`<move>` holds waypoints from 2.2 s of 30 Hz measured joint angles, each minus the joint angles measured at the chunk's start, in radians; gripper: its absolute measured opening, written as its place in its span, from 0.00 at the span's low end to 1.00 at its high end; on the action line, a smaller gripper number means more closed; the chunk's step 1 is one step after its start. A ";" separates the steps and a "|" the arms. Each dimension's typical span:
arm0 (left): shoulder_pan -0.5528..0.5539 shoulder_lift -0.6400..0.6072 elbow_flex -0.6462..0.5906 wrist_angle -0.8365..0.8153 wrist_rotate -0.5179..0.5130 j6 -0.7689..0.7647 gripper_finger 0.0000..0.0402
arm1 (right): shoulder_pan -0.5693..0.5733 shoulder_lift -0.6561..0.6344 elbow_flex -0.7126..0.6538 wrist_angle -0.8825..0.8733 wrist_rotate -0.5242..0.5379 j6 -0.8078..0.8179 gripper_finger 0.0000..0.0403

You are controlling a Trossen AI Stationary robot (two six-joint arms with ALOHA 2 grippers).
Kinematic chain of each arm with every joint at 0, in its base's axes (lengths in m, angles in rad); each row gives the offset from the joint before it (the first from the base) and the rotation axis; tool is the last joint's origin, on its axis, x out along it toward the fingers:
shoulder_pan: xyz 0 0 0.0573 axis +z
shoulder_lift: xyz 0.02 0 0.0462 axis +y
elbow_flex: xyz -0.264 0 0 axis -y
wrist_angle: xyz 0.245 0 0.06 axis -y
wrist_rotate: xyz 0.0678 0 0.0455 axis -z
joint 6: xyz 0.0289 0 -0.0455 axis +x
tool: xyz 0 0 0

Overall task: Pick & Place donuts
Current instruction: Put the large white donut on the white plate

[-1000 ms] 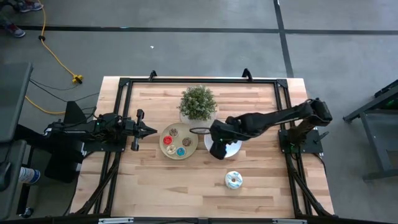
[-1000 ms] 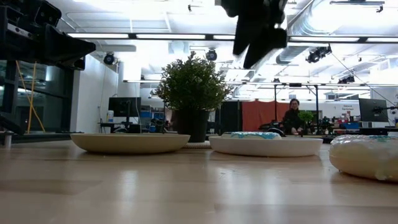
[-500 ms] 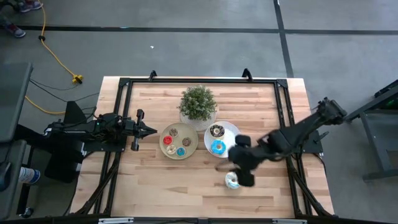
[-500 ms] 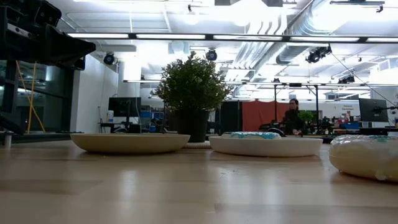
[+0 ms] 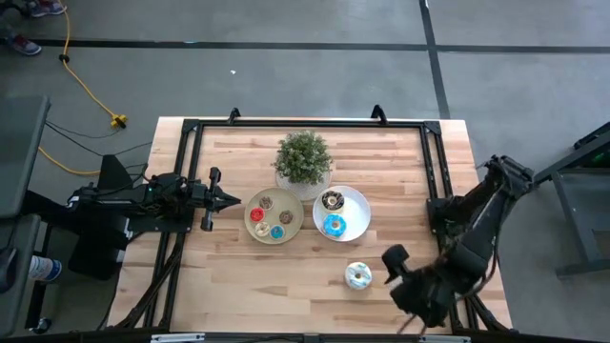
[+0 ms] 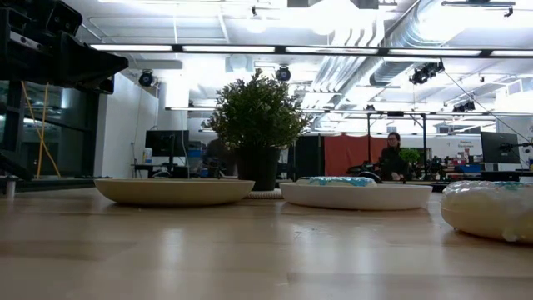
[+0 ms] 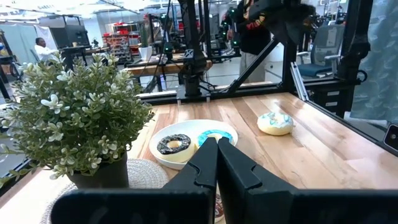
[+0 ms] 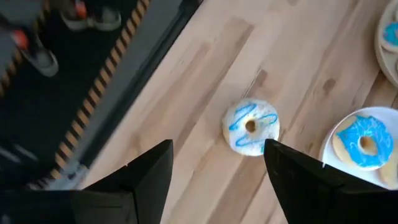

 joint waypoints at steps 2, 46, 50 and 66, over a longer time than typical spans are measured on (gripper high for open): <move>0.000 0.000 0.000 0.000 0.000 0.000 0.00 | 0.029 0.019 0.000 -0.010 0.018 -0.027 0.60; 0.000 0.000 0.000 0.000 0.000 0.000 0.00 | -0.190 0.378 0.000 0.103 -0.155 0.089 0.60; 0.000 0.000 0.000 0.000 0.000 0.000 0.00 | -0.201 0.400 0.000 0.098 -0.156 0.090 0.60; 0.000 0.000 0.000 0.000 0.000 0.000 0.00 | -0.227 0.400 -0.082 0.100 -0.154 0.089 0.60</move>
